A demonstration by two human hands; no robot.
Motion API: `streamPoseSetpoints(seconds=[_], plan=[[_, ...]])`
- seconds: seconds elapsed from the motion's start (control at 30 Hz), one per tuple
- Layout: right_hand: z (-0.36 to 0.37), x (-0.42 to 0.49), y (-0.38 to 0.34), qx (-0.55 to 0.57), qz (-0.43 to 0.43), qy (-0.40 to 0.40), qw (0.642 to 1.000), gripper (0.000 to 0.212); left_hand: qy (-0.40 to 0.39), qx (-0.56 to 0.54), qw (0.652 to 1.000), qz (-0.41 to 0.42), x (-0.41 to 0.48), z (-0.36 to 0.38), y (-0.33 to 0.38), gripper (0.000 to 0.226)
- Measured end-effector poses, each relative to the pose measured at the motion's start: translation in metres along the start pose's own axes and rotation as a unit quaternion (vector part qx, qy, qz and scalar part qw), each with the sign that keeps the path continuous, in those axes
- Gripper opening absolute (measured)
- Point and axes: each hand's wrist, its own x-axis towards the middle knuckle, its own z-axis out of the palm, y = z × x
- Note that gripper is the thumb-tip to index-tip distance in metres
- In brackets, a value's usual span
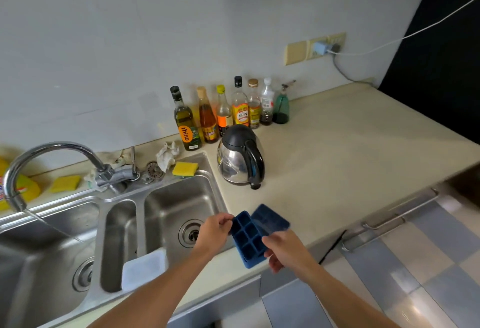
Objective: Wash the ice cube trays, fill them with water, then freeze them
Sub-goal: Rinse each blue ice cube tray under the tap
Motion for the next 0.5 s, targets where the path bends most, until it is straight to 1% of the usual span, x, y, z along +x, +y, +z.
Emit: streamPoseSetpoints(seconds=[0.17, 0.33, 0.4, 0.5], plan=[[-0.001, 0.003, 0.011, -0.025, 0.000, 0.008, 1.000, 0.009, 0.004, 0.098, 0.995, 0.022, 0.002, 0.008, 0.002, 0.024], [-0.003, 0.014, 0.021, -0.126, -0.003, 0.004, 0.992, 0.013, -0.021, 0.125, 0.992, 0.011, 0.005, 0.013, -0.004, 0.030], [-0.008, 0.020, 0.022, -0.136, -0.020, 0.031, 0.990, 0.013, -0.023, 0.112, 0.993, 0.006, 0.005, 0.014, -0.007, 0.030], [-0.020, 0.035, 0.023, -0.168, -0.037, 0.122, 0.977, 0.017, -0.038, 0.097, 0.995, 0.001, 0.004, 0.015, -0.012, 0.031]])
